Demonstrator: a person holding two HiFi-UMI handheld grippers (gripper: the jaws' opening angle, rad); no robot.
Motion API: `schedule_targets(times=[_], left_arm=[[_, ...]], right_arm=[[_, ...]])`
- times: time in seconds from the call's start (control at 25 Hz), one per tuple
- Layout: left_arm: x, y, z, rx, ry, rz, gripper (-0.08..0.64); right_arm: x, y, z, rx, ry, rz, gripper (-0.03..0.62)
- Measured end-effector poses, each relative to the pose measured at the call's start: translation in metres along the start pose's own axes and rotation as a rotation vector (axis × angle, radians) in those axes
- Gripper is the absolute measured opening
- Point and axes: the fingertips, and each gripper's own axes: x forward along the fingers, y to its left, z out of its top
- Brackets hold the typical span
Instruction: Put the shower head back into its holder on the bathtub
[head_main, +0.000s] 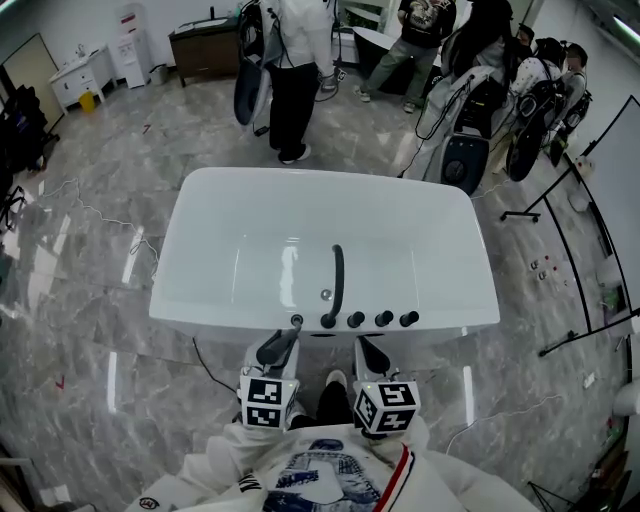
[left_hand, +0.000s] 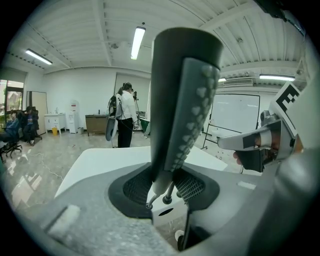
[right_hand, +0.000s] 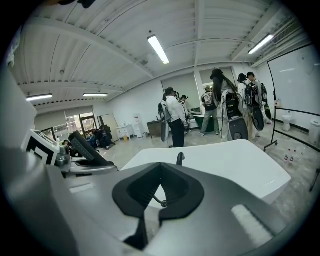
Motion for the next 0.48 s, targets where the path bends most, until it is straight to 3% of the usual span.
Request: schedule_targets(times=[0.48], left_arm=[[0.047,0.006,0.025,0.004,0.028,0.053,0.141]], right_arm=[[0.05,-0.042,0.035,0.022,-0.004,0.042,0.005]])
